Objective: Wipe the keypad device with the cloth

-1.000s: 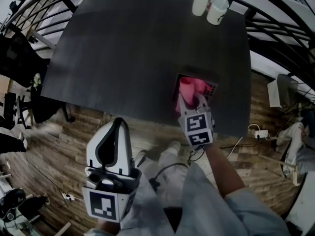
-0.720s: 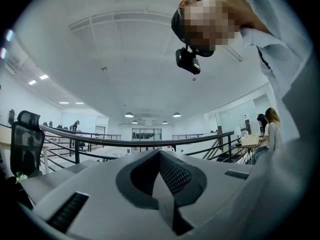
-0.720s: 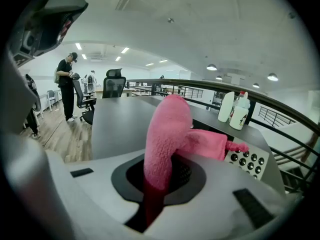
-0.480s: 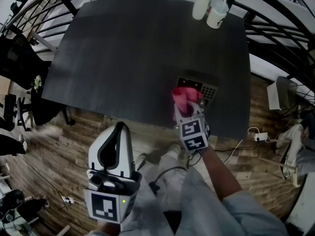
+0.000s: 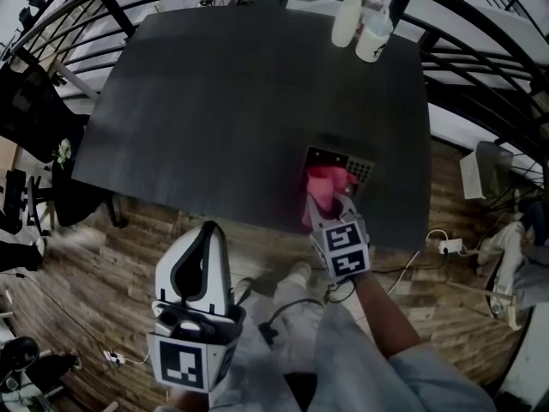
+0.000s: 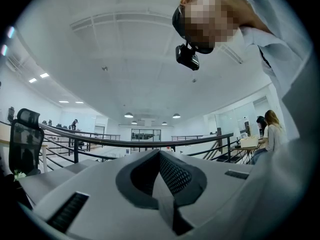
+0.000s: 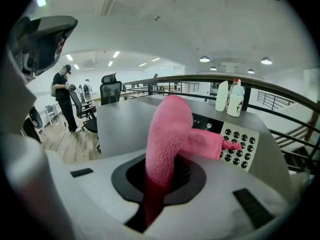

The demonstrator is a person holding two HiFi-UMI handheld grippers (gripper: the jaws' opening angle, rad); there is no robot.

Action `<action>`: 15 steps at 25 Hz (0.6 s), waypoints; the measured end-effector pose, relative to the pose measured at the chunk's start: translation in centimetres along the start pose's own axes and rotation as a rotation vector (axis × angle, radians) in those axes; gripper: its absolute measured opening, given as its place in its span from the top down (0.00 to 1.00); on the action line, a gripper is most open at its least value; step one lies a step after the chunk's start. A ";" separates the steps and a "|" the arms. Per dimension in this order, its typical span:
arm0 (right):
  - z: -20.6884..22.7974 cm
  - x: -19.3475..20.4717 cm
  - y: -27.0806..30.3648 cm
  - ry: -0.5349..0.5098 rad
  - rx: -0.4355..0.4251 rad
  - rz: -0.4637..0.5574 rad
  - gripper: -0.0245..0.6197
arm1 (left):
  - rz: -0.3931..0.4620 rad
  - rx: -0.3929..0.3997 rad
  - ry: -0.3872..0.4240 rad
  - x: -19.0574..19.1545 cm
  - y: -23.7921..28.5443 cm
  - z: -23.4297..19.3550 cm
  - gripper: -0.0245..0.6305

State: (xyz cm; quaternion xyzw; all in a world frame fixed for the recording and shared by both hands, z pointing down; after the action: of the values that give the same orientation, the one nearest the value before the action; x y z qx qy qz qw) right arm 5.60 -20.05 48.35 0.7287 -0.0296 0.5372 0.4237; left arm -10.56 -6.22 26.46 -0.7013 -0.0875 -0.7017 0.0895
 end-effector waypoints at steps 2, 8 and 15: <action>0.2 -0.7 -0.4 -0.006 0.003 0.018 0.92 | 0.002 -0.001 -0.004 0.0 -0.1 0.0 0.95; 0.9 -3.6 -0.7 -0.028 0.013 0.082 0.92 | 0.005 0.006 -0.002 -0.2 0.0 0.1 0.95; 1.6 -6.6 0.5 -0.014 0.021 0.141 0.92 | -0.001 0.003 -0.008 0.1 0.0 0.2 0.95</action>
State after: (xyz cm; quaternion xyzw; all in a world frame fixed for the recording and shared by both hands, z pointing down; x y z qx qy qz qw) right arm 3.80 -24.17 43.20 0.7329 -0.0781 0.5609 0.3771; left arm -10.35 -6.18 26.58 -0.7041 -0.0890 -0.6987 0.0899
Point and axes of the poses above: the fingertips, and each gripper's own axes: y forward along the fingers, z to its right, x out of its underside, the point moved 6 cm from there along -y, backward along the fingers, and after that the axes turned 8 degrees about x, right-handed, at the moved point
